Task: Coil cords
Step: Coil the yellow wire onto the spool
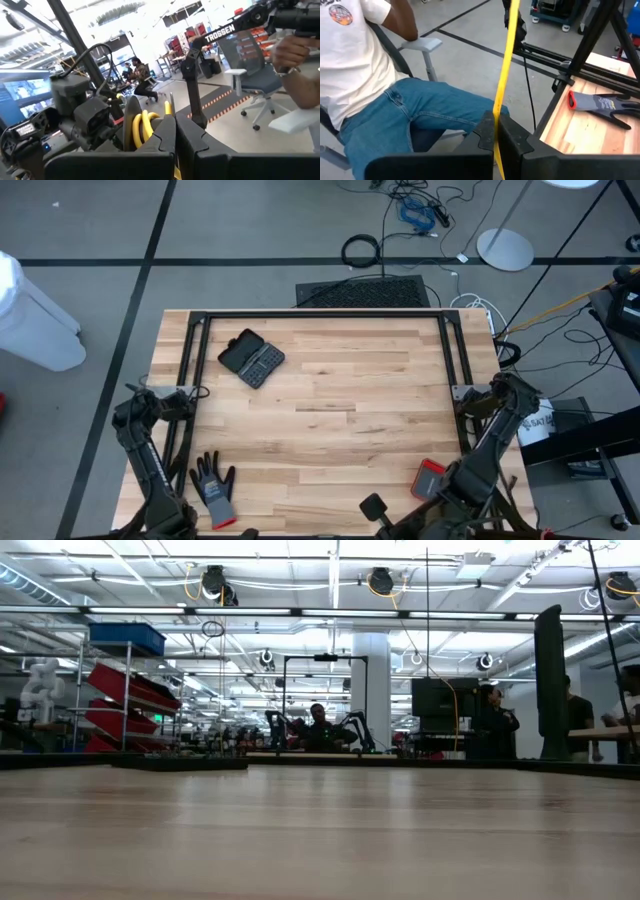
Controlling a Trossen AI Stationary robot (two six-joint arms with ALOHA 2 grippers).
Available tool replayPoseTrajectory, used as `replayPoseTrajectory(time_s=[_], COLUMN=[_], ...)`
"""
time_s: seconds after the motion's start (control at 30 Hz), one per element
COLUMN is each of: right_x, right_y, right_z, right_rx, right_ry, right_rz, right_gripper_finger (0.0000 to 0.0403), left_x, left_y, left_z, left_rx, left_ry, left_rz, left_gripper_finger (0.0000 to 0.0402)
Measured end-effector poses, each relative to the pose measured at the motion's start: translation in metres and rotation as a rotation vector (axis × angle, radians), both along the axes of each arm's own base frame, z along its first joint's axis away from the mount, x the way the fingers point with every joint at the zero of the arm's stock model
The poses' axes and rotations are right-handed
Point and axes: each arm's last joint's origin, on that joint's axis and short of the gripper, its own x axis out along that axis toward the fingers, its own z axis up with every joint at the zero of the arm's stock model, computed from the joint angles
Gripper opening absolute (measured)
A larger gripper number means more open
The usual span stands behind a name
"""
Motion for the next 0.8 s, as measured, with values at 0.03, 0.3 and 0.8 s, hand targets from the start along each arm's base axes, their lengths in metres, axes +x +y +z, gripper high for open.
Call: replayPoseTrajectory(time_s=[0.03,0.3,0.8], right_x=[-0.002,-0.015,-0.054], right_y=[0.001,0.004,0.015], right_z=[0.001,0.009,0.025], right_rx=[-0.001,-0.025,-0.047], right_ry=[-0.002,-0.057,-0.142], right_rz=[0.001,0.004,-0.033], right_gripper_finger=[0.0,0.0,0.0], left_x=[-0.001,-0.009,-0.015], left_y=[0.0,-0.003,-0.005], left_z=[0.001,0.005,0.006], left_rx=[-0.013,-0.061,-0.098], left_ry=[-0.001,-0.021,-0.007], left_rz=[0.005,0.0,0.018], left_gripper_finger=[0.0,0.0,0.0])
